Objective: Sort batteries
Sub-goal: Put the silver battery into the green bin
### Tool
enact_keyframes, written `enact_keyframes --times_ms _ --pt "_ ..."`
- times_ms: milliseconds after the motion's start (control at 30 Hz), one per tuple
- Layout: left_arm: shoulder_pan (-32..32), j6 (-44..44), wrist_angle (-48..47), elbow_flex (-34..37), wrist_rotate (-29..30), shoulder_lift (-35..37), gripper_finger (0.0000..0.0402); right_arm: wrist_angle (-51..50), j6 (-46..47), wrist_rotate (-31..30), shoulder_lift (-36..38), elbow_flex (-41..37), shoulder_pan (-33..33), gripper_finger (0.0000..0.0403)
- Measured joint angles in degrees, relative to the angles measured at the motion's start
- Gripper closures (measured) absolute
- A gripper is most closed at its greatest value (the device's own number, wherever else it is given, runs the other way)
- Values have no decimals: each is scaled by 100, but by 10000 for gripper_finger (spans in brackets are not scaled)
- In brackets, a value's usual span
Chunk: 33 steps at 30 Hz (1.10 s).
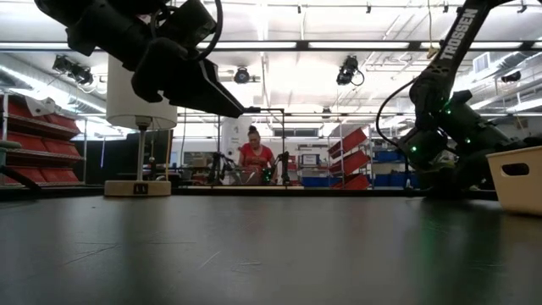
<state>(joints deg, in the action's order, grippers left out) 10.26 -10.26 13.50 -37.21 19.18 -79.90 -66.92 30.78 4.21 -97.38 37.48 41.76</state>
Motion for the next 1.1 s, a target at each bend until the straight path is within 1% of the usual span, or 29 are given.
enact_keyframes --times_ms 100,200,300,567,800,1100 --pt "0 45 0 0 0 0 184 -30 -98 -74 -1 85 -13 209" --pt "0 123 -7 0 0 0 184 -20 -82 -350 59 224 -40 208" --pt "0 124 -12 0 0 0 184 38 -85 -417 120 316 -15 208" --pt "0 131 -201 0 0 0 184 166 -150 -220 149 259 249 209" --pt "0 146 -219 0 0 0 184 236 -298 -223 146 328 278 213" --pt "0 148 -176 0 0 -1 184 262 -420 -186 146 336 490 213"
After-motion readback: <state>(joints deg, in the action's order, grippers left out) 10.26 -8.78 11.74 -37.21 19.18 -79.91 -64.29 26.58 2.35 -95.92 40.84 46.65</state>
